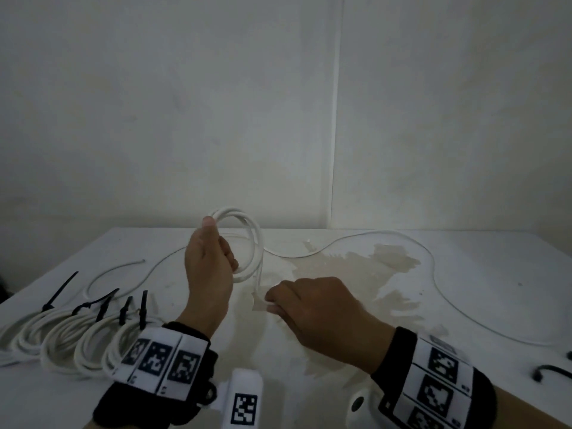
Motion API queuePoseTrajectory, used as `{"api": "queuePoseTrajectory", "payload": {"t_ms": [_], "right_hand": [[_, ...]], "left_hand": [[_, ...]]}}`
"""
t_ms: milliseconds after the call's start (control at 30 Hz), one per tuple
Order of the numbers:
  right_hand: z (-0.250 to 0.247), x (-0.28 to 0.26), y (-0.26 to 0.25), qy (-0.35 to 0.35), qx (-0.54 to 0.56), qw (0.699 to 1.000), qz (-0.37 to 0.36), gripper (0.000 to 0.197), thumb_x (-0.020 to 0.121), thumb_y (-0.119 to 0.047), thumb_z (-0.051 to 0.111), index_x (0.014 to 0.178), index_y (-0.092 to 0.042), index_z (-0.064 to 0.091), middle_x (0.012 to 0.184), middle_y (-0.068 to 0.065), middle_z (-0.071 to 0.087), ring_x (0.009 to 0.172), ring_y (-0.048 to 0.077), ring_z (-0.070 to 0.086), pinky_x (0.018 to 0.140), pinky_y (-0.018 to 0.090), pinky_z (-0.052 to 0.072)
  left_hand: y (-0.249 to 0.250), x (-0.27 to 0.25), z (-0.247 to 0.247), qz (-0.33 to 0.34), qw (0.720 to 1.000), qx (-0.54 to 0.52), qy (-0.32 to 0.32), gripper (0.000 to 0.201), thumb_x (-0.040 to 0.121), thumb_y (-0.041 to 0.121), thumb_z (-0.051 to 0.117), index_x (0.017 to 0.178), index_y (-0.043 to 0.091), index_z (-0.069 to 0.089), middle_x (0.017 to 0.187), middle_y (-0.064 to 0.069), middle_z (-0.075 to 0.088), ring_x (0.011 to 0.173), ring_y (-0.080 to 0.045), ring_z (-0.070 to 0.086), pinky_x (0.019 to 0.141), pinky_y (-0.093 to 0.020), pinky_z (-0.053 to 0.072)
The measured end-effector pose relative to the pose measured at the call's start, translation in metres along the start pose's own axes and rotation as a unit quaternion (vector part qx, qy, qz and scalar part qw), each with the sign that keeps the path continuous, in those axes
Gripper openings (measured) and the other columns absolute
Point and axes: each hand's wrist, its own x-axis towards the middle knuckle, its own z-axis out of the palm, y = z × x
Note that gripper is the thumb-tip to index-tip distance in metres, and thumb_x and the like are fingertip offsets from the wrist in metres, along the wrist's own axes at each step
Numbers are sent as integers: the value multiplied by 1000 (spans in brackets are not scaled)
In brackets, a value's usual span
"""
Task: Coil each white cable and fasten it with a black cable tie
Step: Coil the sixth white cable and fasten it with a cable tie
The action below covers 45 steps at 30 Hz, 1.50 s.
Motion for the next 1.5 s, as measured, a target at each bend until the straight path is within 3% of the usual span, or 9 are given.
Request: {"api": "queuePoseTrajectory", "payload": {"t_ms": [300,433,500,600,700,1000,1200,1333,1500], "right_hand": [[-11,15,8,59,36,997,-18,18,84,-21,53,74,-12,64,59,0,57,44,15,46,38,24,34],[-17,20,10,74,95,992,39,16,77,-28,53,70,-13,55,57,-2,57,43,14,47,45,22,32],[-17,19,12,73,120,989,56,14,75,-28,54,76,-17,47,58,-2,58,49,12,47,47,23,35],[-19,19,17,63,135,986,74,19,74,-28,55,80,-22,39,62,-1,58,61,13,46,50,23,36],[-30,23,24,54,161,979,109,19,76,-34,58,79,-22,44,66,-3,56,63,13,47,53,22,36],[-41,15,52,26,209,965,157,26,84,-30,55,80,-5,63,75,0,56,65,11,48,58,22,41],[-43,13,50,38,256,943,210,30,83,-33,51,79,-7,65,74,-1,59,69,13,52,60,18,40],[-50,20,47,5,336,901,273,15,86,-22,59,82,-11,68,77,-8,60,73,4,56,65,12,41],[-54,19,41,-57,458,818,343,23,97,-17,41,92,-16,63,62,-14,53,53,0,43,56,13,35]], "left_hand": [[1,-25,7,-24,977,78,-195,41,100,26,30,61,13,32,43,10,33,39,-3,29,39,-13,29],[-5,-33,5,-10,959,116,-260,55,97,41,32,81,-8,50,72,-26,53,68,-19,51,65,-29,45],[-4,-35,6,-10,955,121,-272,53,99,38,31,98,-10,54,92,-30,58,80,-18,57,75,-29,47],[0,-41,9,-4,947,143,-287,41,99,26,29,89,-4,54,73,-12,58,60,-5,55,57,-15,45],[8,-44,13,-50,943,123,-306,36,99,25,30,70,7,41,47,5,42,37,-6,34,40,-17,30],[11,-45,10,-184,921,71,-336,45,98,41,24,66,13,39,43,5,31,34,-6,21,35,-16,22],[20,-47,15,-167,919,95,-345,36,94,36,40,66,15,34,44,8,26,36,-6,17,36,-15,18],[22,-45,18,-152,929,79,-327,39,96,32,37,61,16,31,40,10,27,34,-4,17,35,-14,18],[23,-42,16,-165,946,22,-279,38,96,29,38,61,17,31,39,9,25,33,-5,16,34,-13,16]]}}
